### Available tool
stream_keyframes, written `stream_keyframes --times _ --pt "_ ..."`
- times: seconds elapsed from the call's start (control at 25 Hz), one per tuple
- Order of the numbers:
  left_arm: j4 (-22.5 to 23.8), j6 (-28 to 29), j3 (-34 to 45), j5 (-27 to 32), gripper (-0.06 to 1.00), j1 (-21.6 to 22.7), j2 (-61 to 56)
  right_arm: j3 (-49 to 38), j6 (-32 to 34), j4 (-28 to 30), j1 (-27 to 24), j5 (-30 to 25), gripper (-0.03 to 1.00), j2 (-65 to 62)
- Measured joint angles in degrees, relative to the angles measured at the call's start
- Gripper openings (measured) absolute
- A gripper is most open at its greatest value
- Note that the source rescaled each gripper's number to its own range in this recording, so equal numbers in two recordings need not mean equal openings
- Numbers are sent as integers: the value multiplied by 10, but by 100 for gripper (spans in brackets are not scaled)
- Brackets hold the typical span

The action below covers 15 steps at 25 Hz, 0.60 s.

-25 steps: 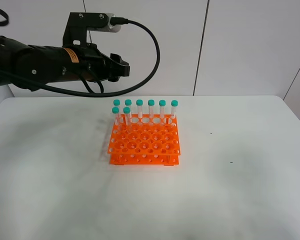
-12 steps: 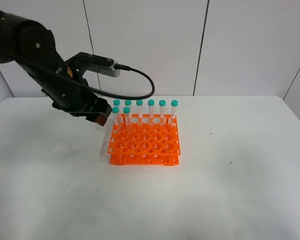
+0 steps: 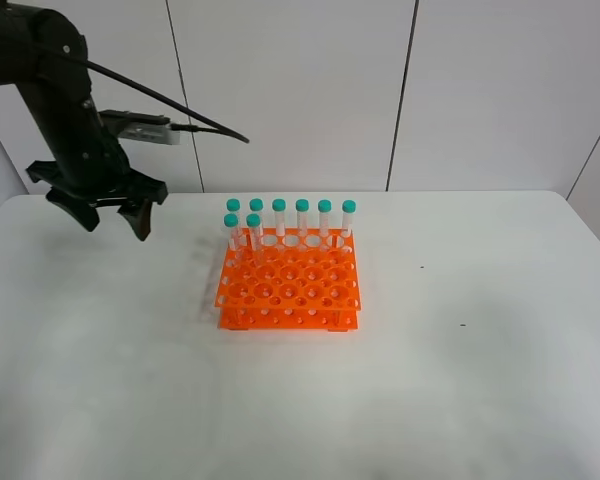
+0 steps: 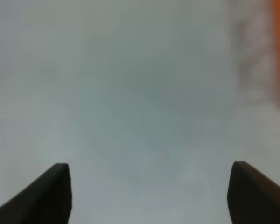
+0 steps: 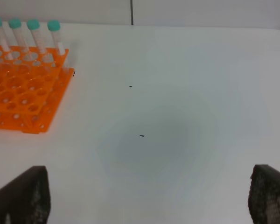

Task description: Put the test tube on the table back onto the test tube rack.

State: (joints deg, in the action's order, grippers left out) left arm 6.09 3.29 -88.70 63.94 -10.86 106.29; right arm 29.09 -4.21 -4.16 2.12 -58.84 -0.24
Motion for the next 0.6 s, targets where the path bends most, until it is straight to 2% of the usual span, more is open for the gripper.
stream_keyframes --times 0.12,0.24,0.4,0.6 --pt "0 0 -2 30 100 55 1 0 0 0 0 0 92 0" --pt "-12 -1 -2 30 100 92 1 0 0 0 0 0 92 0" --pt "-35 -10 5 30 100 107 -2 0 0 0 0 0 92 0" --pt "-42 -25 83 30 100 107 -38 0 0 0 0 0 92 0"
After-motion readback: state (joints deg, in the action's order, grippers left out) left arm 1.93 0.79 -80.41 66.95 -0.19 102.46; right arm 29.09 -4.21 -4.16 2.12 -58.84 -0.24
